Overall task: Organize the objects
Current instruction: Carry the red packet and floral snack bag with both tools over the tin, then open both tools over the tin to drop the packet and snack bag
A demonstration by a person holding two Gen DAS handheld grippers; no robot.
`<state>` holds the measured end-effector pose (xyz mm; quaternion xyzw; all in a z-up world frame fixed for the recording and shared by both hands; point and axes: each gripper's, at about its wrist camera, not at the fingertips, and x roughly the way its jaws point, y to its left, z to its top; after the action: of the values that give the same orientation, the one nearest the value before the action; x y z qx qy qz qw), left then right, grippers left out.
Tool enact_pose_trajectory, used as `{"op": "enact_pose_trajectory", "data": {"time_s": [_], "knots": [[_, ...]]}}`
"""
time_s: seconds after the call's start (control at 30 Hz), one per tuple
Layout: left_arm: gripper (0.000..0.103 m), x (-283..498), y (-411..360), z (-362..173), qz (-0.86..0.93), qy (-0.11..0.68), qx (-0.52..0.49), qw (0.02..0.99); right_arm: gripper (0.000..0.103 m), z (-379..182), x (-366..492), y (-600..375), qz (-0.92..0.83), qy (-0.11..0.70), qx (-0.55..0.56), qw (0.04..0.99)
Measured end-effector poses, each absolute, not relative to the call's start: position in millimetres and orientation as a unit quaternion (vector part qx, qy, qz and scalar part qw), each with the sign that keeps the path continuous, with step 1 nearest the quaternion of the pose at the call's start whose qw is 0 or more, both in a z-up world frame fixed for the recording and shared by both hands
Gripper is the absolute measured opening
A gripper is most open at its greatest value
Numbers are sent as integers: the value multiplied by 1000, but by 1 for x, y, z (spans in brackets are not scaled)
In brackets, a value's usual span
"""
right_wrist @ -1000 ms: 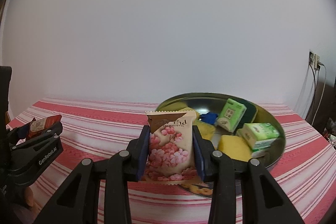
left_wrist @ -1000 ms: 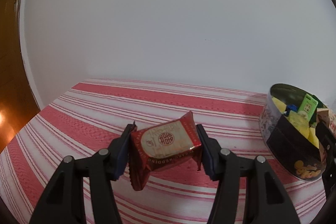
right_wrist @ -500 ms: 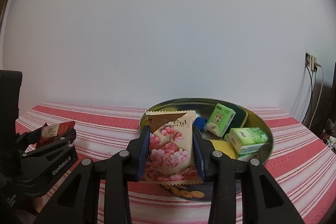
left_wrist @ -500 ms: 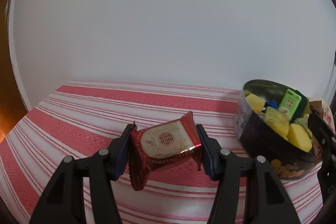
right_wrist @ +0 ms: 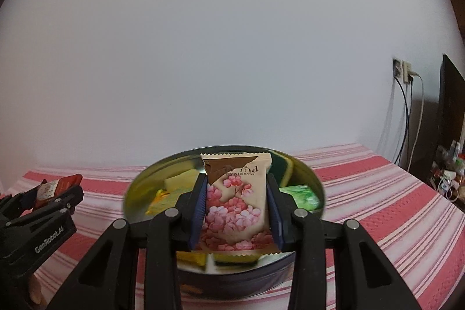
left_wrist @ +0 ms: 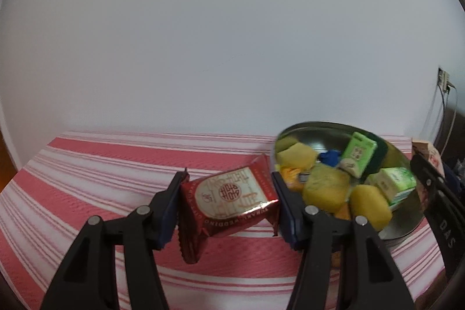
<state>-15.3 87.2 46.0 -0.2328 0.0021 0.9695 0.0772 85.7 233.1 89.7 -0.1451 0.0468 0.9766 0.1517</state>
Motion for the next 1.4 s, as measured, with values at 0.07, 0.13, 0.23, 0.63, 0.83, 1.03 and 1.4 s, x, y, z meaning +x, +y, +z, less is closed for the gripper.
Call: {"op": "enact_pose_trajectory", "data": {"time_s": [0.07, 0.13, 0.23, 0.63, 0.83, 1.03, 1.4], "knots": [[58, -18, 97, 48, 968, 0, -234, 89, 41, 89, 84, 244, 975, 57, -148, 157], [58, -20, 104, 51, 967, -4, -235, 102, 41, 91, 83, 253, 973, 62, -149, 163], [58, -24, 116, 53, 964, -8, -238, 119, 41, 93, 80, 269, 972, 70, -147, 168], [58, -43, 172, 50, 952, 6, -266, 154, 41, 84, 47, 312, 971, 72, -168, 156], [57, -53, 193, 43, 944, 26, -287, 159, 41, 79, 29, 320, 969, 61, -184, 152], [57, -63, 205, 40, 942, 51, -299, 147, 41, 77, 12, 321, 968, 63, -202, 136], [101, -70, 202, 38, 939, 46, -316, 125, 80, 74, 14, 324, 969, 100, -206, 91]]}}
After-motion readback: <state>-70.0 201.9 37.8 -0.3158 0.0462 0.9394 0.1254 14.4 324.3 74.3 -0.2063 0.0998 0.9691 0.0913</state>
